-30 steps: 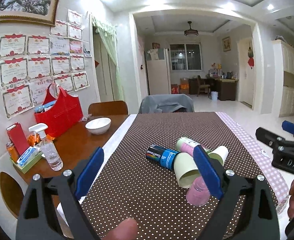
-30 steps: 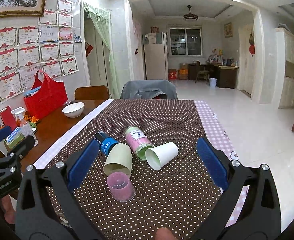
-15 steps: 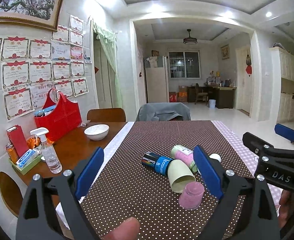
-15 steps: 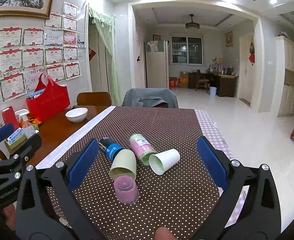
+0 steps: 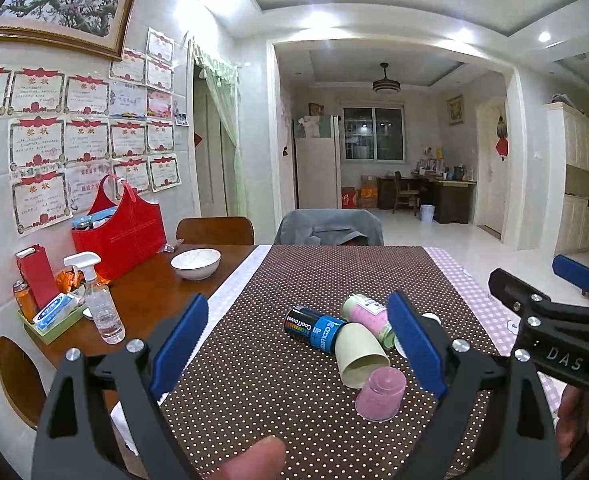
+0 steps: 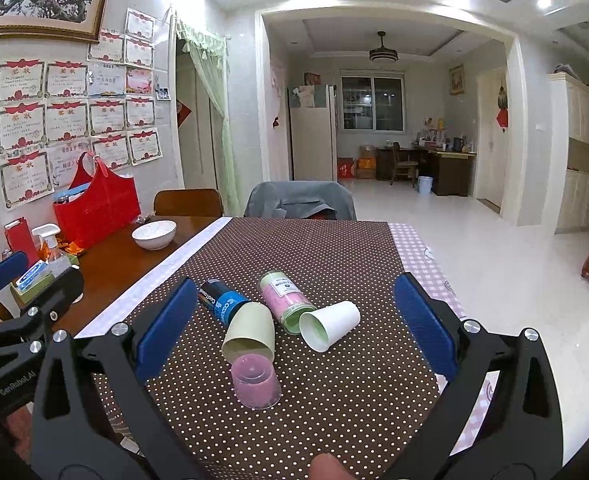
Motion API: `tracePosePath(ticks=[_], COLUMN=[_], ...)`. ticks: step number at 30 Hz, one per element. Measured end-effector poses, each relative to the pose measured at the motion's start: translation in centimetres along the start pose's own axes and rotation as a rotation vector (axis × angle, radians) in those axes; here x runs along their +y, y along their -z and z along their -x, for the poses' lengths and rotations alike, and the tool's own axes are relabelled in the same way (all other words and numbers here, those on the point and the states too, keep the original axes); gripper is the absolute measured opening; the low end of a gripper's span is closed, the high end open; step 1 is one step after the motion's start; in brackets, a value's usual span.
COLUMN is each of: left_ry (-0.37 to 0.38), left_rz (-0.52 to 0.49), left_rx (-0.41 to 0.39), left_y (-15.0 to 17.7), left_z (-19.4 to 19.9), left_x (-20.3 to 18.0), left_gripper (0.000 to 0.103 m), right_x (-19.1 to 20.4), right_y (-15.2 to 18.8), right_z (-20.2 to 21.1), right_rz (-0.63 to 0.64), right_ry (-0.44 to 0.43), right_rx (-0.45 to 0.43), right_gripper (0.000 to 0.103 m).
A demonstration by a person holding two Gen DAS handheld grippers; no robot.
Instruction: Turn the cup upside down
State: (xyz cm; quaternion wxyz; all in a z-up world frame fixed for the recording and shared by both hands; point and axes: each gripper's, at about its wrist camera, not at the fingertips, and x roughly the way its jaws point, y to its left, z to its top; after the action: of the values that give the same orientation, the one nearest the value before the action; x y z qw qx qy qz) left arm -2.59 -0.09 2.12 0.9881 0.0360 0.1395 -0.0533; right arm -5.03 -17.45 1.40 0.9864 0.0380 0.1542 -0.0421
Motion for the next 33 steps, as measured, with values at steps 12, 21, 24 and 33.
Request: tracePosePath(ticks=[12, 21, 24, 33], left_ry=[0.003, 0.006, 0.008, -0.012], left_rz=[-0.002, -0.001, 0.002, -0.002], left_rx=[-0.002, 0.0, -0.008, -0.006], left_y=[0.03, -0.14, -0.07, -0.01], left_z=[0.03, -0.1, 0.0, -0.24], left_x=[-0.26, -0.29, -0.22, -0.11], left_gripper=[0.089, 0.089, 0.089, 0.089], right_x=[0.0, 0.05, 0.11, 0.08], right_y=[0.14, 0.18, 0.27, 0.28], right_z=[-0.03, 0.01, -0.02, -0.04], right_rz=[0.0, -0.001, -0.002, -0.006], right_ry=[-0.002, -0.002, -0.004, -0.01], right_rx=[0.005, 0.002, 0.008, 0.012], right_gripper=[0.097, 0.097, 0.097, 0.097])
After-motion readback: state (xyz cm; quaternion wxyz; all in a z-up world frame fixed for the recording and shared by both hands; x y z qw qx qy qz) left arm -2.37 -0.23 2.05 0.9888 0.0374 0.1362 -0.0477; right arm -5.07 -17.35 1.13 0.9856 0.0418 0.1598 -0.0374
